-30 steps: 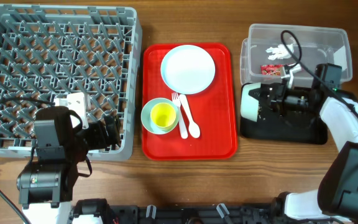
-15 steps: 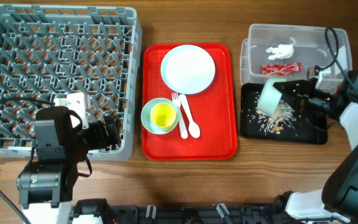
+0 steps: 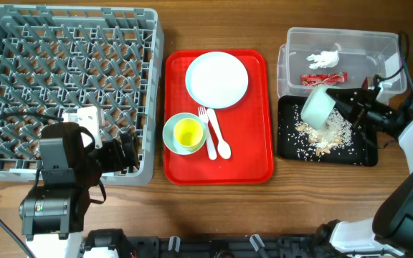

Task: Sort waste into correct bins and load items into the dishwasher rack
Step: 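Tip the rice bowl over the black tray to dump the rice, then lift the emptied bowl with the right gripper and swing it left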

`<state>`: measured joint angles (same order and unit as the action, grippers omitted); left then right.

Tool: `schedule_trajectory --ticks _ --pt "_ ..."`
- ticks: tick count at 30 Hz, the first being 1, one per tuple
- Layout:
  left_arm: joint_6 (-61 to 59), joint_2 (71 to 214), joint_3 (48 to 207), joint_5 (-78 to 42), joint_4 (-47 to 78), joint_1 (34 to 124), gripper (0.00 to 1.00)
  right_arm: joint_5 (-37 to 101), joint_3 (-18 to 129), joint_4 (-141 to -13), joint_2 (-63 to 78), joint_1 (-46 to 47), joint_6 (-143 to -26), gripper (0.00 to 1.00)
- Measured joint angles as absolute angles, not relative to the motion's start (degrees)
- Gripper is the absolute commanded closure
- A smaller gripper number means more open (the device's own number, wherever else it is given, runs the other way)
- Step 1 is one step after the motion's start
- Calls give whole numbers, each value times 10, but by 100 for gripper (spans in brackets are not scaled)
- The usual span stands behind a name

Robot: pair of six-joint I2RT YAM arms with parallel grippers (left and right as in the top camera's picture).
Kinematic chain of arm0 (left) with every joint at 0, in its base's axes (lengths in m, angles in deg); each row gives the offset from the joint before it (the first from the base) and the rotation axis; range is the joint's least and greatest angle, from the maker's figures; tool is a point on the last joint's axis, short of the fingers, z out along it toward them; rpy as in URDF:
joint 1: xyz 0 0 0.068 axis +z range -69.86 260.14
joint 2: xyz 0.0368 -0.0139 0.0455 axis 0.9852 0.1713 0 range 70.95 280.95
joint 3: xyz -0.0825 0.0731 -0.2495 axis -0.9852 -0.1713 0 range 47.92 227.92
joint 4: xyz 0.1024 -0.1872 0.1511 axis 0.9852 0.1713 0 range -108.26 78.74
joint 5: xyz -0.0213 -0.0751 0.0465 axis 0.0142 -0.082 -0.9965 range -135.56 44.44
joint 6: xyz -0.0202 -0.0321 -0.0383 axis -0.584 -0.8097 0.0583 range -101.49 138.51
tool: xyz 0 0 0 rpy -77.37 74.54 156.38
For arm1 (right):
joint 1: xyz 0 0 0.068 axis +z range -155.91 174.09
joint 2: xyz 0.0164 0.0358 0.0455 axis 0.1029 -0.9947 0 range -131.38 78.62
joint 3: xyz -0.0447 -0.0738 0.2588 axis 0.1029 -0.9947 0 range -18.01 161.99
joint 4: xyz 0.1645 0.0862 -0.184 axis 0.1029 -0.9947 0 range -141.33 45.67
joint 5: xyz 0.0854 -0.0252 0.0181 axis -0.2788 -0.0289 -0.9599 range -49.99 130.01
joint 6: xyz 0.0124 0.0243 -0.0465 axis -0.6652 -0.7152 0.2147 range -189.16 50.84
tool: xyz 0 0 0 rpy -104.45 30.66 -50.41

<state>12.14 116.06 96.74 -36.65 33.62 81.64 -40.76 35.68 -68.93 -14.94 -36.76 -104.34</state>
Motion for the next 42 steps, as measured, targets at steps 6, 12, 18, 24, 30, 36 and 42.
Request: schedule_trajectory --ticks 6,12,18,24,30,36,42 --pt "121 1161 967 -367 336 816 0 -466 357 -662 -149 -368 -1081 96" --pt "122 1161 967 -367 336 816 0 -490 357 -660 -149 -368 -1097 96" --pt "122 1161 967 -367 336 816 0 -493 357 -643 -149 -368 -1106 96" --pt "121 1161 967 -367 336 816 0 -493 357 -635 -149 -368 -1112 96" --pt "122 1161 967 -367 336 816 0 -493 357 -593 -149 -367 -1111 96" --pt "121 1161 967 -367 336 816 0 -493 356 -505 -149 -324 -1099 95" --pt "122 1161 968 -367 337 816 0 -494 346 -154 -152 -215 -1211 96"
